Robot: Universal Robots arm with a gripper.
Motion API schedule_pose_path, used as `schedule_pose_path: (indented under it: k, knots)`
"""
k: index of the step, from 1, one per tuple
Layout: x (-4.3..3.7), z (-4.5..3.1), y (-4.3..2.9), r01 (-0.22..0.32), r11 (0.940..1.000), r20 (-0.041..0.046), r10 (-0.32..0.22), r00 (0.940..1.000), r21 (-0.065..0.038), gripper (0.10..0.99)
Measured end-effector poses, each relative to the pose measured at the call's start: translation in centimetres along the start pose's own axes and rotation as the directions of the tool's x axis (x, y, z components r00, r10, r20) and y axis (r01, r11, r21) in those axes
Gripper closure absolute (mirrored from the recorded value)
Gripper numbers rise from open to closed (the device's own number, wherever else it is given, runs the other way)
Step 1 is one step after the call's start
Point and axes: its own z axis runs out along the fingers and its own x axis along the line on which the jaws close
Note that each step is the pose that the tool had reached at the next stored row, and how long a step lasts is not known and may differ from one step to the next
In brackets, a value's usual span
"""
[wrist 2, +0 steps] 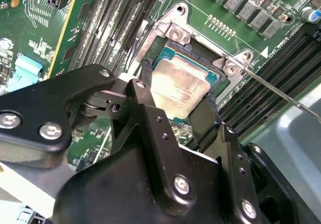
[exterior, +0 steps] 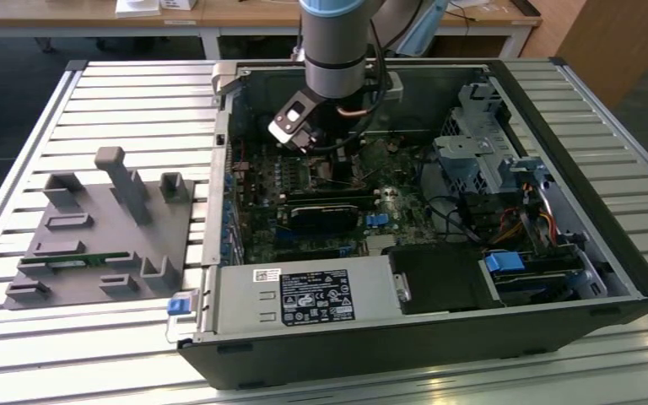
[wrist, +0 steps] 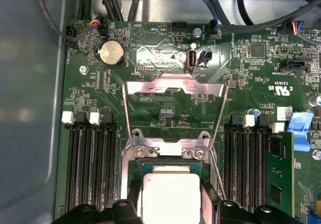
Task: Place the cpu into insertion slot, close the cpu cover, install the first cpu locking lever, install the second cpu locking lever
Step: 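Place the cpu into insertion slot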
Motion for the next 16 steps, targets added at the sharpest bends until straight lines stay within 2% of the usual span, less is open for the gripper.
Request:
schedule_pose_path:
  k: [9, 16]
  knots:
    - [0.01, 0.07, -0.25, 0.0, 1.0, -0.0005, 0.0, 1.0, -0.001, 0.537]
    - [0.0, 0.18, -0.16, 0.0, 1.0, 0.0001, 0.0, 1.0, 0.0, 0.537]
